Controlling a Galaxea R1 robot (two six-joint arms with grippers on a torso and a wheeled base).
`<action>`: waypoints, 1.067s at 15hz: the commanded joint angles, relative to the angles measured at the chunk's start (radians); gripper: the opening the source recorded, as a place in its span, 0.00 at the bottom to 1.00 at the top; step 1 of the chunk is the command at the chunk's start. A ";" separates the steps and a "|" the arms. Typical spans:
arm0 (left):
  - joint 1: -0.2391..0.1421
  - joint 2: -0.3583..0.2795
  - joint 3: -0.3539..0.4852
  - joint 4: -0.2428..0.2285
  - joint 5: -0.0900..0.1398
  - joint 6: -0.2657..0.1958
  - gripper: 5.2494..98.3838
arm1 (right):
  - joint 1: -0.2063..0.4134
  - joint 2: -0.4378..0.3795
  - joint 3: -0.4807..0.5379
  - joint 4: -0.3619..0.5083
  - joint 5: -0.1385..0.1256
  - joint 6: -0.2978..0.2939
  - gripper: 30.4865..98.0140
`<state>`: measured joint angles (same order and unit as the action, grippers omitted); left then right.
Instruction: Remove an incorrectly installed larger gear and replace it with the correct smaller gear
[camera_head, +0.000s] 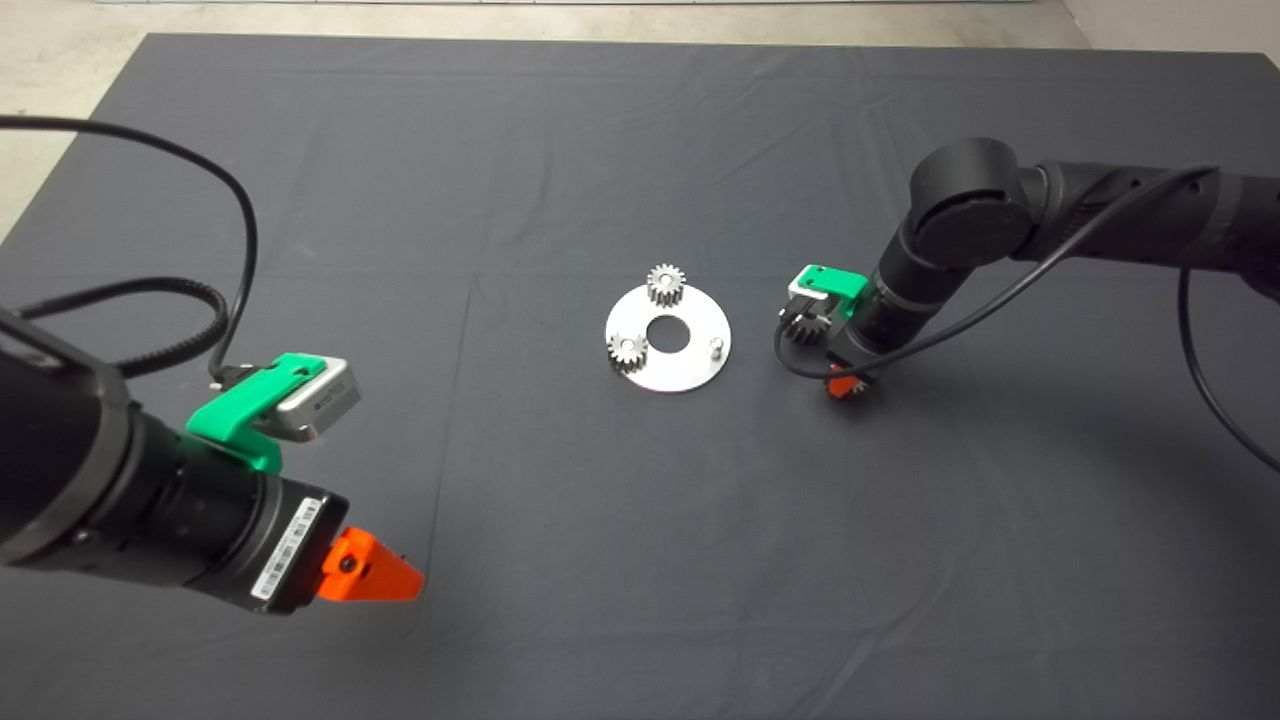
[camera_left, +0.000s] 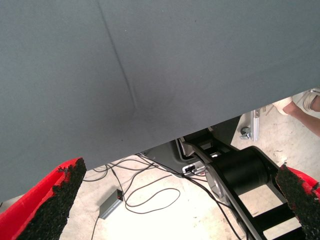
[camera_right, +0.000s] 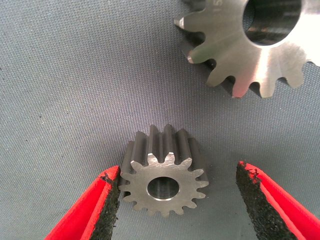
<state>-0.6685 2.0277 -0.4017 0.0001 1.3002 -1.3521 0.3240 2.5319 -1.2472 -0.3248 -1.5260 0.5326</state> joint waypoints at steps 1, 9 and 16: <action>-0.011 -0.003 0.015 -0.015 -0.001 0.002 1.00 | 0.015 0.002 -0.004 -0.022 -0.117 0.030 0.45; -0.011 -0.005 0.015 -0.017 -0.002 0.004 1.00 | 0.015 0.002 -0.003 0.038 -0.115 0.072 0.45; -0.011 -0.005 0.017 -0.016 -0.004 0.004 1.00 | 0.013 0.009 -0.003 0.067 -0.114 0.075 0.45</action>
<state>-0.6685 2.0277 -0.4011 0.0004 1.2989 -1.3517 0.3240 2.5328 -1.2479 -0.3098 -1.5264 0.5994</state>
